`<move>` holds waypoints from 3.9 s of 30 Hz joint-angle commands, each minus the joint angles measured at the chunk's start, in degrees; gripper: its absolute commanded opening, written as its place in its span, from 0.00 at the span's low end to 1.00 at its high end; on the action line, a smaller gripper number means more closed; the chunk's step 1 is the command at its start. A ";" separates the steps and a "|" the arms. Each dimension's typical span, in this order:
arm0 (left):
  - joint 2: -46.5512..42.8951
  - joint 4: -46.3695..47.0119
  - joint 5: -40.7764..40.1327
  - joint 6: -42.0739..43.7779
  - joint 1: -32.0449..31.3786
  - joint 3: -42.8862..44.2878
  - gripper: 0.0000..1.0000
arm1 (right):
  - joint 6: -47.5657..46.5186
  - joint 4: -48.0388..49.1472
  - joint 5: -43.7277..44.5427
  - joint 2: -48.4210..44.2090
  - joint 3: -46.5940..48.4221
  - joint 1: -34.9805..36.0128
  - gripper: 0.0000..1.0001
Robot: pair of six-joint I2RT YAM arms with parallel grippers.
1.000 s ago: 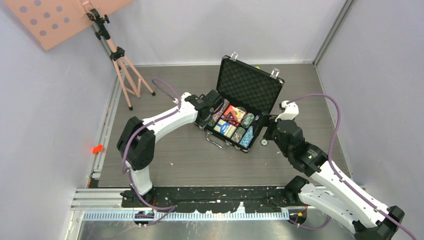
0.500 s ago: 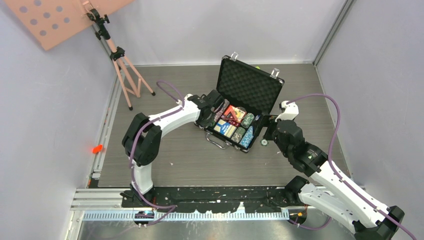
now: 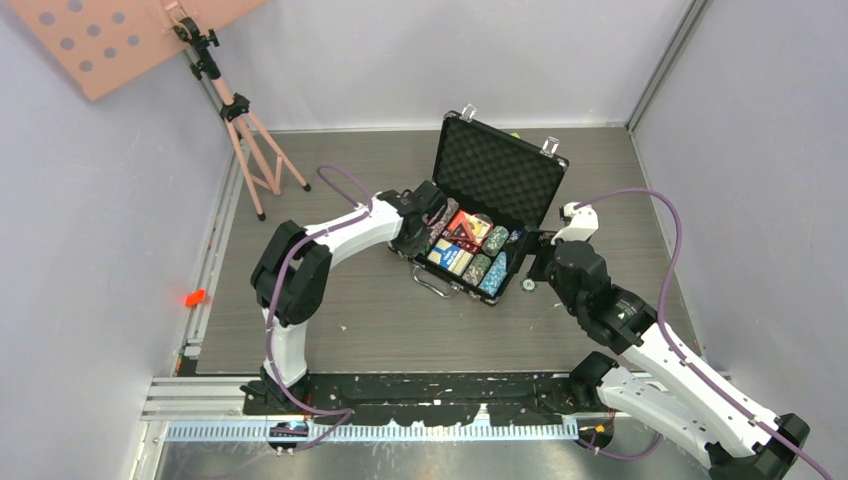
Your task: Pack up texas hold em set
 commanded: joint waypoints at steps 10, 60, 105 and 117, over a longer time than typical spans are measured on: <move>-1.99 0.15 -2.09 2.08 0.39 2.88 0.41 | 3.42 -4.24 4.25 2.14 1.47 0.00 0.89; -27.38 25.89 32.62 59.14 9.80 -13.54 0.45 | 9.30 -10.43 -11.60 42.84 8.27 -16.77 0.65; -17.97 30.60 57.09 53.08 12.09 -8.65 0.68 | 1.68 -15.03 -28.27 24.20 12.46 -20.28 0.20; -8.19 30.46 72.88 47.16 9.55 -0.78 0.87 | -4.83 -2.29 -36.69 21.47 12.62 -6.34 0.10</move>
